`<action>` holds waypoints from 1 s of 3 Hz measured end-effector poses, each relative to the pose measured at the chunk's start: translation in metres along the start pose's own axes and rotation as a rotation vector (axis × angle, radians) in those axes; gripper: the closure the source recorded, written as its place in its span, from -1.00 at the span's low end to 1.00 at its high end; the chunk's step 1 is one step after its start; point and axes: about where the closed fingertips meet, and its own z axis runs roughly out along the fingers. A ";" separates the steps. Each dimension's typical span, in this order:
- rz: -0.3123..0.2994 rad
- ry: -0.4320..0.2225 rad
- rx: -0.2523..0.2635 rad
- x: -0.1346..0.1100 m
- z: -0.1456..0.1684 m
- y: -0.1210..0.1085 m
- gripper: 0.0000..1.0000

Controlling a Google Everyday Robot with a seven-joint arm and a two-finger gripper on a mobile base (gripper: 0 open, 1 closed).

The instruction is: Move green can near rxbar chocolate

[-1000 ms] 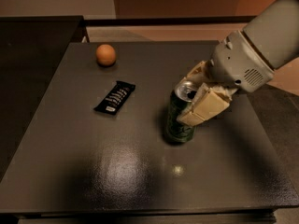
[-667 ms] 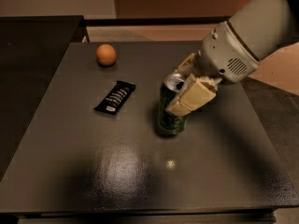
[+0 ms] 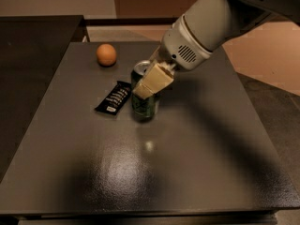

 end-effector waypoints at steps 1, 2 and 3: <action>0.032 -0.018 0.025 -0.015 0.015 -0.013 1.00; 0.044 -0.022 0.050 -0.019 0.027 -0.020 1.00; 0.041 -0.007 0.082 -0.014 0.034 -0.026 1.00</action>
Offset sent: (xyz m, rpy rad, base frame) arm 0.0411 0.0352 -0.0212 0.0192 -0.0249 -0.1036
